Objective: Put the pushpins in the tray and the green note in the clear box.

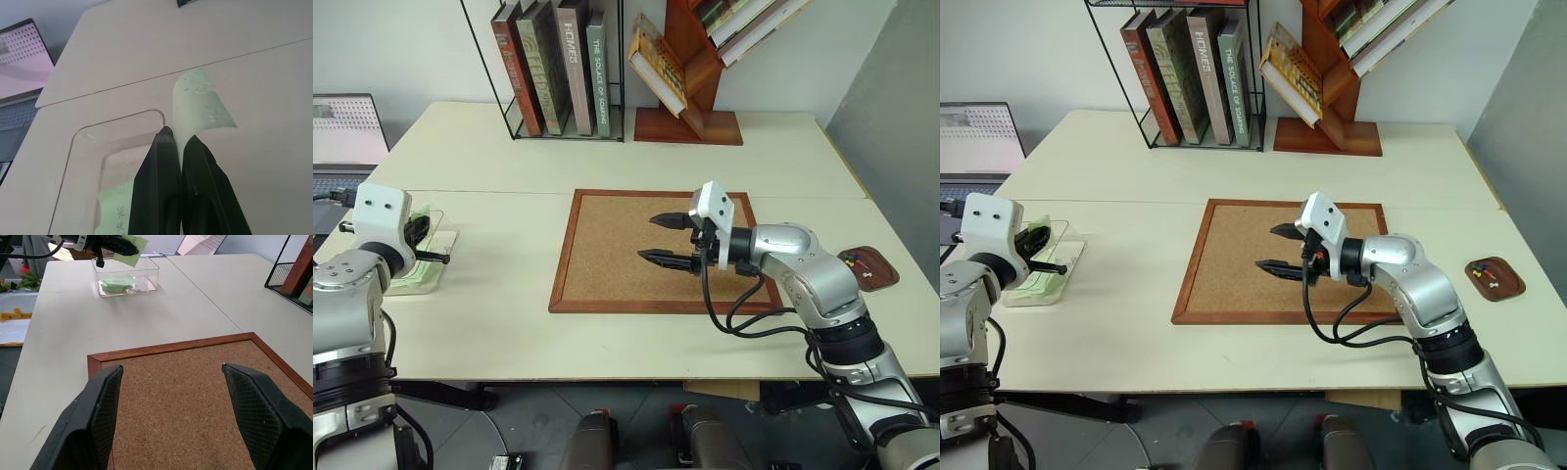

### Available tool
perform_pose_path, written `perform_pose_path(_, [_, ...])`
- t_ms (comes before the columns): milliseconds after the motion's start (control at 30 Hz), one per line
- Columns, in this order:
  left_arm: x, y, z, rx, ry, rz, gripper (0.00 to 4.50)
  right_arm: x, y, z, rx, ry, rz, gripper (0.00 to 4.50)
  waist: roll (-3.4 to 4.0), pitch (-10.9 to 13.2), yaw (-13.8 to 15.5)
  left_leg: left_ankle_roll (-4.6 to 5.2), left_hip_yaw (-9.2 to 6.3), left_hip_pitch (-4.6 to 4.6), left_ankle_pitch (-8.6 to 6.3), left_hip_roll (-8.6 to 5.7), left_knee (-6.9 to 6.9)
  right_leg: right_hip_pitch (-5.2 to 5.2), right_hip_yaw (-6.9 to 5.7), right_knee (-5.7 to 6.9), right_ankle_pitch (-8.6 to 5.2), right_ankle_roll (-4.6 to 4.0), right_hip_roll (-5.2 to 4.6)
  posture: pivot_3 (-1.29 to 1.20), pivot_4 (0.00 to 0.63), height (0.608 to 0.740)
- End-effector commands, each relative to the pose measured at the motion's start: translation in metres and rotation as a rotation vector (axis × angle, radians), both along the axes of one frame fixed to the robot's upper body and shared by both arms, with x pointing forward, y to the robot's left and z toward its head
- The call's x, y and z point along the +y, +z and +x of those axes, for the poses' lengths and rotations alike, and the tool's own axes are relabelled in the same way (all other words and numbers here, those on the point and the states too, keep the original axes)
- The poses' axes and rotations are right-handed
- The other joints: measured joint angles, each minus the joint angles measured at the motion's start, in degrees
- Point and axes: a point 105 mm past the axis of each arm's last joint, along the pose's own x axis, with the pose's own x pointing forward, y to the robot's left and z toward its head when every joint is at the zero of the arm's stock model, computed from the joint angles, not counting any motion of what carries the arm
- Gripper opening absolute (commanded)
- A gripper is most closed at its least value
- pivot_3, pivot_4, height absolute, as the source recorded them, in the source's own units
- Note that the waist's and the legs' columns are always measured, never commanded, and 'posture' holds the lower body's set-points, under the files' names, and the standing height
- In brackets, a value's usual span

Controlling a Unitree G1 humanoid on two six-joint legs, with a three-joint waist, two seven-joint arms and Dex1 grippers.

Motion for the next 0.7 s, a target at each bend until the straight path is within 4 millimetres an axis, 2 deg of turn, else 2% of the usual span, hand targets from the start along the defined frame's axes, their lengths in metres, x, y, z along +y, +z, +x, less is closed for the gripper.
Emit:
perform_pose_path(33, [0.020,0.018,-0.009,-0.076,0.100,0.015,0.00,0.000,0.016,-0.004,-0.051,0.007,0.033,3.43,0.00,0.00,-0.10,0.00,0.00,0.00,0.00,0.00,-0.01,-0.01,0.00,0.00,0.00,0.00,0.00,0.00,0.150,0.740])
perform_pose_path(333, [0.048,0.002,-0.023,-0.057,0.236,-0.077,0.00,0.005,0.018,-0.003,-0.059,0.014,0.044,3.43,-0.01,0.00,-0.32,0.00,0.00,0.01,0.00,-0.01,-0.01,-0.01,-0.03,0.03,0.00,-0.01,-0.05,0.00,0.150,0.740])
perform_pose_path(433, [0.052,-0.004,-0.023,-0.041,0.250,-0.105,0.51,0.006,0.019,-0.004,-0.059,0.020,0.046,3.48,-0.02,-0.01,-0.32,0.00,0.00,0.00,0.00,-0.01,0.00,-0.02,-0.04,0.03,0.00,-0.01,-0.05,0.00,0.150,0.740])
perform_pose_path(700, [0.048,0.000,-0.020,-0.057,0.235,-0.111,2.11,0.008,0.019,-0.005,-0.060,0.028,0.045,3.48,-0.05,-0.02,-0.32,-0.01,-0.02,-0.01,0.00,-0.02,-0.01,-0.02,-0.08,0.02,0.01,-0.02,-0.11,0.00,0.150,0.740])
